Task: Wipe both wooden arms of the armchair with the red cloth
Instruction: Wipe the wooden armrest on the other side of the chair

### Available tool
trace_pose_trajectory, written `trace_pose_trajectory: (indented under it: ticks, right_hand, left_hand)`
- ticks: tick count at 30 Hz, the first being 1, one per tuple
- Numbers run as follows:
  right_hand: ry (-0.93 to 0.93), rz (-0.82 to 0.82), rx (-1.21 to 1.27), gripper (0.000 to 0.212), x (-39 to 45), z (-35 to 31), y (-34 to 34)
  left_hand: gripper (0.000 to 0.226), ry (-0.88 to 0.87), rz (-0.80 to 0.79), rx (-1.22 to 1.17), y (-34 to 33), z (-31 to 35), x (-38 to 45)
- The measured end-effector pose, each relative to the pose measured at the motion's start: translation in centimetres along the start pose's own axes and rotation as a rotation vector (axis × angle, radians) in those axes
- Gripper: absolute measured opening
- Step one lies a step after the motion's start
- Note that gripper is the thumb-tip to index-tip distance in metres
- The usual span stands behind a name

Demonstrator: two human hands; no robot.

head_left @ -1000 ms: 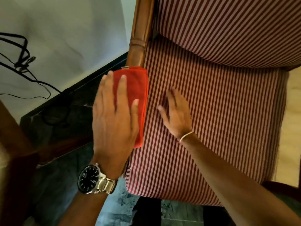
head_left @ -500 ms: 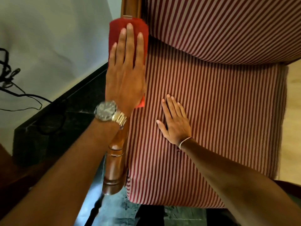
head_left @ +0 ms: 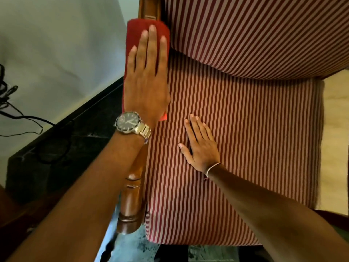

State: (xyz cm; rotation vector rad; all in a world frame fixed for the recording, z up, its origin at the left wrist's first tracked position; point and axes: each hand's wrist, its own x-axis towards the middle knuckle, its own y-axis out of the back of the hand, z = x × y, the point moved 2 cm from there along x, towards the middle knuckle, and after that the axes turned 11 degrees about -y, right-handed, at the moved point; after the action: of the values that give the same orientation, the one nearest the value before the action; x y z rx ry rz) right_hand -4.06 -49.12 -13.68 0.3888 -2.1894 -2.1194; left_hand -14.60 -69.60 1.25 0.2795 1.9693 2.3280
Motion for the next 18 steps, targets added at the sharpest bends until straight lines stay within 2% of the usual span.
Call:
trace_pose_trajectory:
  ticks: [3,5,7,9,11,14,16,18]
  right_hand:
    - [0.005,-0.002,0.006,0.074,0.0,0.1,-0.1]
    - [0.001,0.007,-0.003,0.074,-0.2,0.1,-0.2]
    - [-0.001,0.015,-0.026,0.074,-0.2,-0.1,-0.3]
    - [0.004,0.006,-0.039,0.074,-0.2,-0.3,-0.2]
    - [0.002,0.007,-0.043,0.073,-0.3,-0.2,-0.1]
    - [0.005,-0.004,-0.025,0.074,-0.1,-0.1,0.1]
    - [0.008,-0.019,-0.022,0.074,-0.1,-0.1,0.1]
    - [0.011,-0.022,-0.020,0.074,-0.1,-0.1,0.0]
  left_hand:
    - [0.067,0.012,0.014,-0.051,0.3,1.7,-7.0]
    - [0.065,-0.014,-0.039,-0.049,0.7,3.4,-14.5]
    - [0.066,-0.075,-0.079,-0.021,0.8,4.0,-17.8]
    - [0.065,-0.092,-0.096,0.023,0.7,3.3,-14.7]
    - [0.069,-0.103,-0.042,0.056,0.5,2.5,-8.3]
    - [0.072,-0.043,-0.025,0.013,0.3,0.2,-0.1]
    - [0.071,-0.009,-0.009,0.018,0.3,0.1,-0.5]
    - [0.069,0.002,-0.009,0.010,0.3,1.7,-5.9]
